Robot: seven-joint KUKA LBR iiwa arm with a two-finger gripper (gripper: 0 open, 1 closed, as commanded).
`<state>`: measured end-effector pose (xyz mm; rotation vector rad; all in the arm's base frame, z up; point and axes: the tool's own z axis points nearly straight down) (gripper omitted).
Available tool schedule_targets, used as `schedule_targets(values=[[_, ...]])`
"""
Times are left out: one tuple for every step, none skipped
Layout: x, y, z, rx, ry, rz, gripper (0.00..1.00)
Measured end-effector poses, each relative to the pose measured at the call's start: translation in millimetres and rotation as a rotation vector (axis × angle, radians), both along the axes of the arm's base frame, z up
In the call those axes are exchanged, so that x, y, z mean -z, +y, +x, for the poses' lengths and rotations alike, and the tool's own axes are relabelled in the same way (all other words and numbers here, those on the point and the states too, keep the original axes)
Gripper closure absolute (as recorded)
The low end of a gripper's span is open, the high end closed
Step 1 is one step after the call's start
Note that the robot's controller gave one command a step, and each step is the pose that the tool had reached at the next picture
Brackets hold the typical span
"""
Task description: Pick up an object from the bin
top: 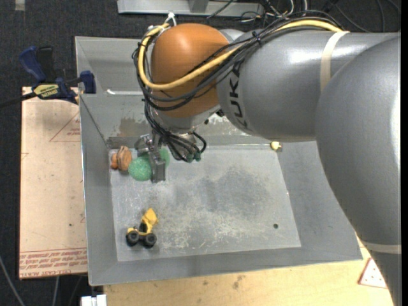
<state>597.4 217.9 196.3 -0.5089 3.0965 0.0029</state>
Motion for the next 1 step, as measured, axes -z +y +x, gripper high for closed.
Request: schedule_targets(values=[[-2.1, -1.0, -1.6, -0.001, 0.003, -0.001, 1.00]])
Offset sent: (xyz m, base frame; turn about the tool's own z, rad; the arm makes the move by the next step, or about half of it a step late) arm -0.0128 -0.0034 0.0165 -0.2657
